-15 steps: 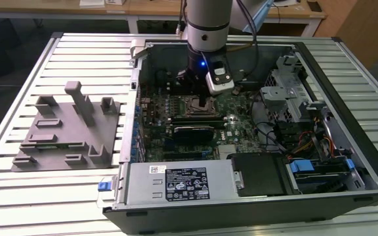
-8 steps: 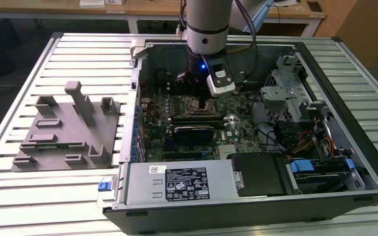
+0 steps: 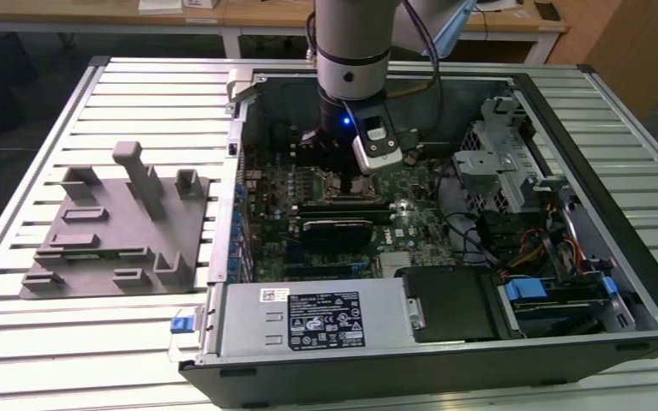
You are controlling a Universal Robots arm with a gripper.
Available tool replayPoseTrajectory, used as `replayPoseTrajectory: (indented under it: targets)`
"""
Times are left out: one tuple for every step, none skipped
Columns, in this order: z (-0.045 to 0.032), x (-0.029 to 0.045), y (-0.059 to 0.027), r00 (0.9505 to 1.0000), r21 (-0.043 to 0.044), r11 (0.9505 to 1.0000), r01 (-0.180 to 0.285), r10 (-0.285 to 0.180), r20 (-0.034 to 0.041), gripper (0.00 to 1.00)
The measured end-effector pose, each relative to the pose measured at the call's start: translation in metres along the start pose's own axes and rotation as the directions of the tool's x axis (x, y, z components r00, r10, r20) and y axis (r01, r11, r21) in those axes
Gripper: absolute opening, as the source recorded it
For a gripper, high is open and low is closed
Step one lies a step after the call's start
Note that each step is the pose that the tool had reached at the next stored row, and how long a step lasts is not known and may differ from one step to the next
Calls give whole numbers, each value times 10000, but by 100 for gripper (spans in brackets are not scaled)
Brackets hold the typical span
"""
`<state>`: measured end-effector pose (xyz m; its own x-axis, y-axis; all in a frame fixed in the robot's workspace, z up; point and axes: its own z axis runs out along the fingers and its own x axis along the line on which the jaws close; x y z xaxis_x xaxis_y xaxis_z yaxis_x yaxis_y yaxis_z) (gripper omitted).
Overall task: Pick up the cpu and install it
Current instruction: 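Install the second cpu locking lever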
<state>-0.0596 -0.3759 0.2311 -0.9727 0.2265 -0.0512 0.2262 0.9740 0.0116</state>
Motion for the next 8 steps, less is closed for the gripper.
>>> replayPoseTrajectory:
  targets:
    - [4, 0, -11, 10000, -4, 10000, -1, 1, -1, 11]
    - [8, -2, -24, 10000, -10, 10000, -2, 2, -2, 11]
    - [11, -2, -36, 10000, -13, 10000, -2, 2, -2, 11]
    - [14, 1, -45, 10000, -14, 10000, -2, 2, -4, 11]
    - [17, 8, -51, 10000, -18, 10000, -4, 4, -5, 11]
    - [23, 17, -54, 10000, -31, 10000, -4, 3, -7, 11]
    - [28, 27, -57, 10000, -46, 10000, -4, 4, -10, 11]
    - [33, 38, -61, 10000, -57, 10000, -5, 4, -13, 11]
